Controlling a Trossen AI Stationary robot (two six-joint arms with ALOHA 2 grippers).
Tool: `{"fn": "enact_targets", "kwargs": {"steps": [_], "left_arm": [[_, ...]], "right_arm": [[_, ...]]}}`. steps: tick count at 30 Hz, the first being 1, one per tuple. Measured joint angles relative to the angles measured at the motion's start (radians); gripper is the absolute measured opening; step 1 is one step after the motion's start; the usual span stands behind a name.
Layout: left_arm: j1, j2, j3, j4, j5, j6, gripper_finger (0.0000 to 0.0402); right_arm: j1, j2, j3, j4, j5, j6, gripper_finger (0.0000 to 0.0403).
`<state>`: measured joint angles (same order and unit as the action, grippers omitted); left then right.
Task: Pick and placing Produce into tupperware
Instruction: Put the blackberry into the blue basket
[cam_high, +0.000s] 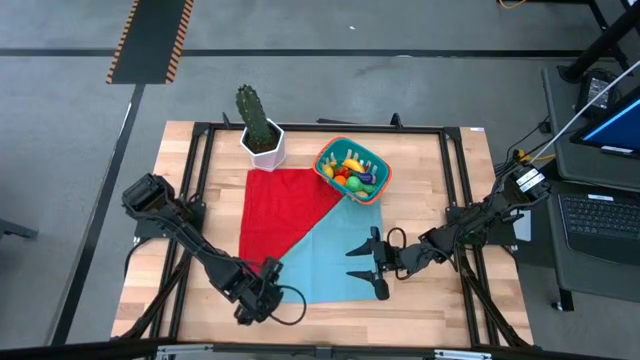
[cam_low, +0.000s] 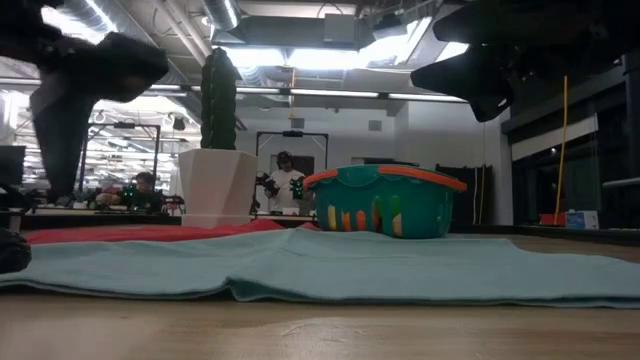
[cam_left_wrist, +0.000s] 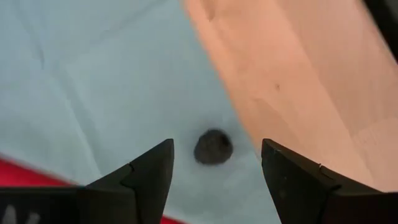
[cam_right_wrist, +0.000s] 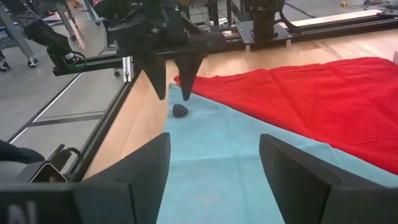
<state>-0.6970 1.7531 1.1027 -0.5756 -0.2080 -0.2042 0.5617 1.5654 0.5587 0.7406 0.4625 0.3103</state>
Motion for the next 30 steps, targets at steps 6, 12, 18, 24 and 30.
{"fn": "enact_targets", "kwargs": {"steps": [6,12,18,24,30], "left_arm": [[0.030,0.000,0.000,0.017,0.025,0.241,0.0226],[0.042,0.000,0.000,0.018,0.084,0.358,0.0212],[0.043,0.001,0.000,0.037,0.092,0.416,0.0200],[0.051,0.030,0.001,0.054,0.105,0.434,0.0195],[0.068,0.041,0.001,0.046,0.124,0.441,0.0195]], "right_arm": [[0.000,0.000,0.000,0.000,0.000,-0.003,0.0248],[-0.003,0.000,0.000,0.000,0.000,-0.034,0.0248],[-0.003,0.000,0.000,0.001,0.000,-0.037,0.0248],[-0.003,0.000,0.000,0.001,0.000,-0.031,0.0248],[-0.003,0.000,0.001,0.003,0.000,-0.031,0.0248]]}}
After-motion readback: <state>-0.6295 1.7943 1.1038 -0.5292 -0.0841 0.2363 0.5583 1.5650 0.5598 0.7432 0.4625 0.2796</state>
